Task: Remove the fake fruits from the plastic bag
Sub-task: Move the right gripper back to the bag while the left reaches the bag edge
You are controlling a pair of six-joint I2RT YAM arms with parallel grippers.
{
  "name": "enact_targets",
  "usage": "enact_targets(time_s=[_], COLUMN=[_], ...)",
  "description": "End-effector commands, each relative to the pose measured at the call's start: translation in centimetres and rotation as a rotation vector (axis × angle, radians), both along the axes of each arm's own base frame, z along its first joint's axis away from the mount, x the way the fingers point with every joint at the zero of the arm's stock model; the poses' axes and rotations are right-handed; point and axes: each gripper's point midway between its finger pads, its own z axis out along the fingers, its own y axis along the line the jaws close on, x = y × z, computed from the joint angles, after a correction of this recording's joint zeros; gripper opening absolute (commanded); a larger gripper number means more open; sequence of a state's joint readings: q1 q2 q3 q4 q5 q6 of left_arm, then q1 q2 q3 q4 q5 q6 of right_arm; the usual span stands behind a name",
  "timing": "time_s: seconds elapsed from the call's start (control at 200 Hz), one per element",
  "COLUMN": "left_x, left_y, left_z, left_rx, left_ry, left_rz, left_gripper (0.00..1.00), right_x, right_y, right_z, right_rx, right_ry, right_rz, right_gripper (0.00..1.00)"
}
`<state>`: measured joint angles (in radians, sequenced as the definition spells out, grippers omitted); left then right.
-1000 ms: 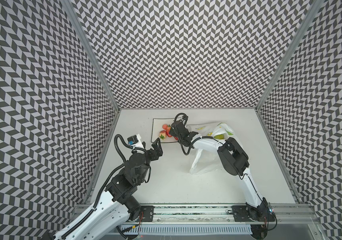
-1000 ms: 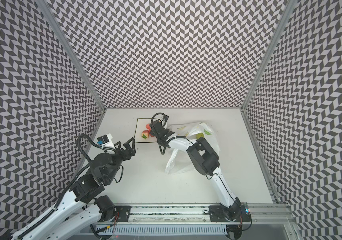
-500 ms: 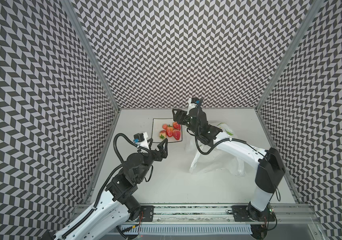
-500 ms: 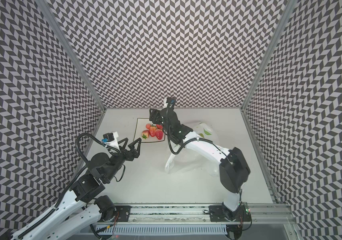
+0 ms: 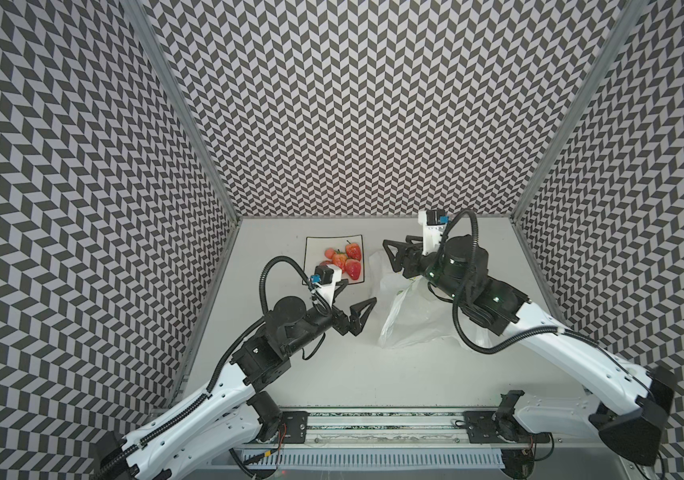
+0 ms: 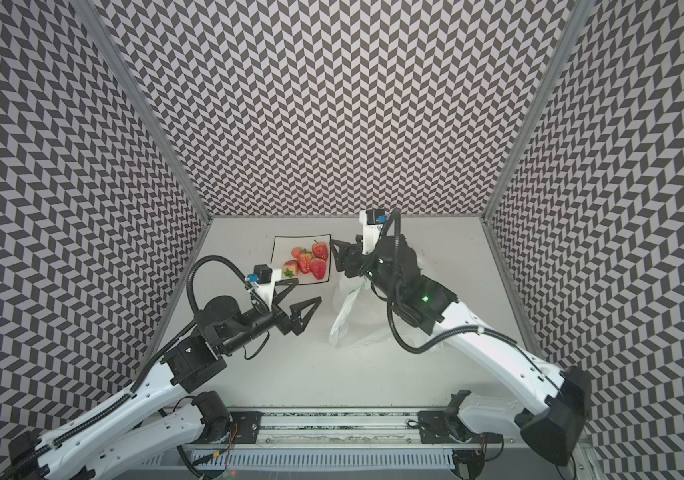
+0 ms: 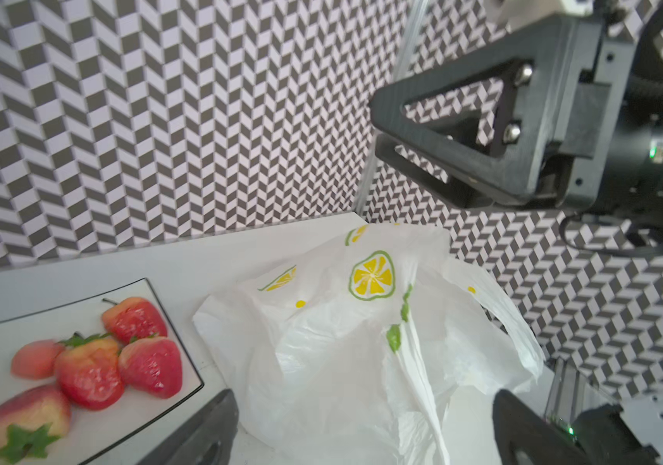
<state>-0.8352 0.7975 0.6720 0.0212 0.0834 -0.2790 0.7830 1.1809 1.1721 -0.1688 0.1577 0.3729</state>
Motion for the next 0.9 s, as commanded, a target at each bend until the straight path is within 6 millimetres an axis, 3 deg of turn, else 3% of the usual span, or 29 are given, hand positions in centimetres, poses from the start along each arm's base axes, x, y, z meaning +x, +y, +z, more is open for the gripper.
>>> enact_targets(time_s=[0.0, 0.17, 0.35, 0.546, 0.751, 0.891], left_x=[-2.2, -2.6, -1.2, 0.1, 0.9, 0.9], left_y=[-2.7, -5.4, -6.1, -6.8, -6.9, -6.9], left_z=[0.8, -2.2, -4.7, -6.1, -5.9, -5.0], left_rx=[0.027, 0.151, 0.237, 0.257, 0.226, 0.18], left_ry=[-0.051, -0.012, 0.025, 0.073, 0.089, 0.076], left_rz=[-0.141, -0.178, -0.119, -0.07, -0.026, -0.021], left_gripper=[1.0, 1.0, 0.97, 0.78, 0.51, 0.33], right_x=[-2.1, -4.9, -7.4, -8.8, -8.3, -6.4], right_y=[-2.7, -5.9, -7.0, -6.8, -5.7, -5.8], right_z=[-1.2, -2.7, -5.2, -10.4, -14.5, -17.4], right_rx=[-0.089, -0.166, -0.221, -0.281, -0.291, -0.262], right_ry=[0.004, 0.004, 0.042, 0.176, 0.285, 0.38], right_rz=[-0.016, -0.015, 0.049, 0.115, 0.111, -0.014], right_gripper=[0.72, 0.72, 0.7, 0.64, 0.6, 0.57])
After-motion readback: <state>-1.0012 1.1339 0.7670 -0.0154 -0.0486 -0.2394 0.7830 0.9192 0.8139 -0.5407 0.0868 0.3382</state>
